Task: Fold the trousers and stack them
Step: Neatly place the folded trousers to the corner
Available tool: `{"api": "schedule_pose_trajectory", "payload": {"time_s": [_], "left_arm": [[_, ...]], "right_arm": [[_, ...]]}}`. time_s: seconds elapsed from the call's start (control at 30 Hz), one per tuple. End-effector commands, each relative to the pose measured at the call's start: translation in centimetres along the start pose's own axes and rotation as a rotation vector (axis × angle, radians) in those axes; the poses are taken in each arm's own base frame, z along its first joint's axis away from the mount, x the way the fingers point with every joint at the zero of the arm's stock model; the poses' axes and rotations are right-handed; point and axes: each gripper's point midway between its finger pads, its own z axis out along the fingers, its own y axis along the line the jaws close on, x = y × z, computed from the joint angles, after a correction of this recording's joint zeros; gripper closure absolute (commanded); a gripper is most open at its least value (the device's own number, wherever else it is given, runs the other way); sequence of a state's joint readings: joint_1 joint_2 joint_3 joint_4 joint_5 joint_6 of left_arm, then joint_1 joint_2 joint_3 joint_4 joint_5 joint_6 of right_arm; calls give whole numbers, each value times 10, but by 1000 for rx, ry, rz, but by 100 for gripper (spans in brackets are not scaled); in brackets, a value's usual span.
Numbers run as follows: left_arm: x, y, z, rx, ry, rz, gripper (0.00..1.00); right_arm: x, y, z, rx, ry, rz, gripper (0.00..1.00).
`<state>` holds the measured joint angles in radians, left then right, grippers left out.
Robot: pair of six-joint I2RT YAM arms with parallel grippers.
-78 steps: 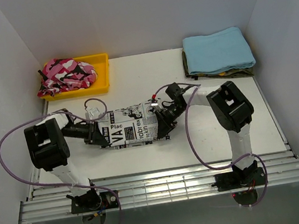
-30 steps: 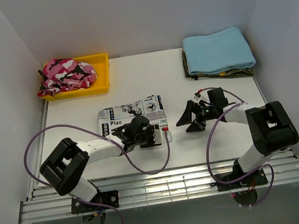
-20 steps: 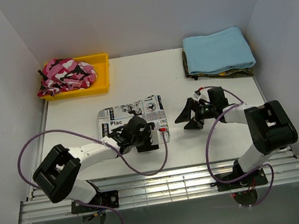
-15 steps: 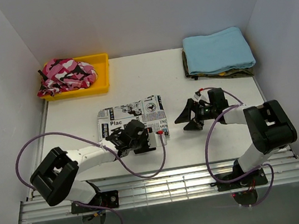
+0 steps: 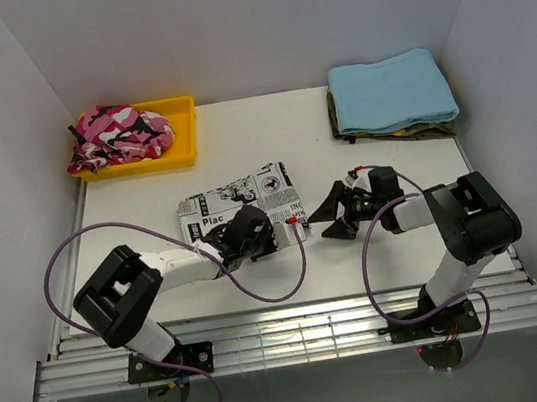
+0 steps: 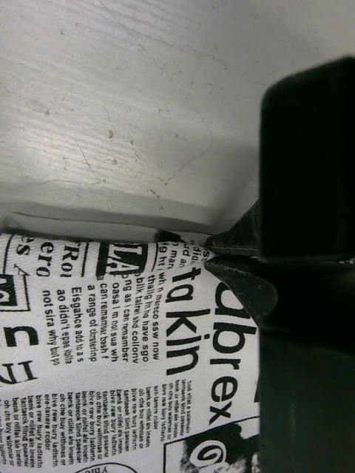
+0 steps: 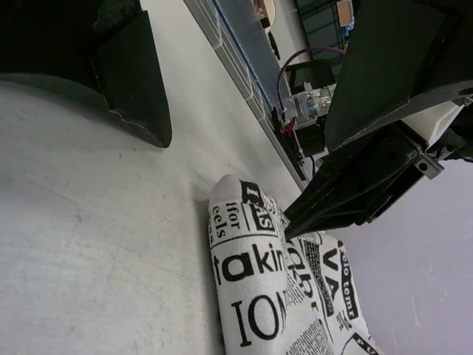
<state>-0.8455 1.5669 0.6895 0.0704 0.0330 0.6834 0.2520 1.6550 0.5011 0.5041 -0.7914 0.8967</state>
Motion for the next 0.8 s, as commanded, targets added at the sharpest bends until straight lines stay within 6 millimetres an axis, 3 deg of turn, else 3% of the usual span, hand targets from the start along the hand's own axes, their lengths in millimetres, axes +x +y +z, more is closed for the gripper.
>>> {"api": "schedule_pose_trajectory", "payload": {"time_s": [0.0,0.03,0.2,0.43,0.57,0.77], "left_arm": [[-10,-15,-5,85,-46,-53,96],[-14,-14,-6,82,-62,-54,99],[-25,-11,-14,106,-115,-87,100],[-34,4,-21,80,-151,-132,100],[-36,15,-22,69,-171,-170,100],[-47,21,-23,86,-215,-214,100]], "right_arm": [[-15,1,9,-10,-85,-12,10],[-24,10,10,-41,-130,-23,10],[-17,20,27,-43,-122,-62,10],[-7,-8,41,92,-100,-42,10],[-1,-10,45,87,-86,-25,10],[7,16,65,-26,-61,-10,10]]}}
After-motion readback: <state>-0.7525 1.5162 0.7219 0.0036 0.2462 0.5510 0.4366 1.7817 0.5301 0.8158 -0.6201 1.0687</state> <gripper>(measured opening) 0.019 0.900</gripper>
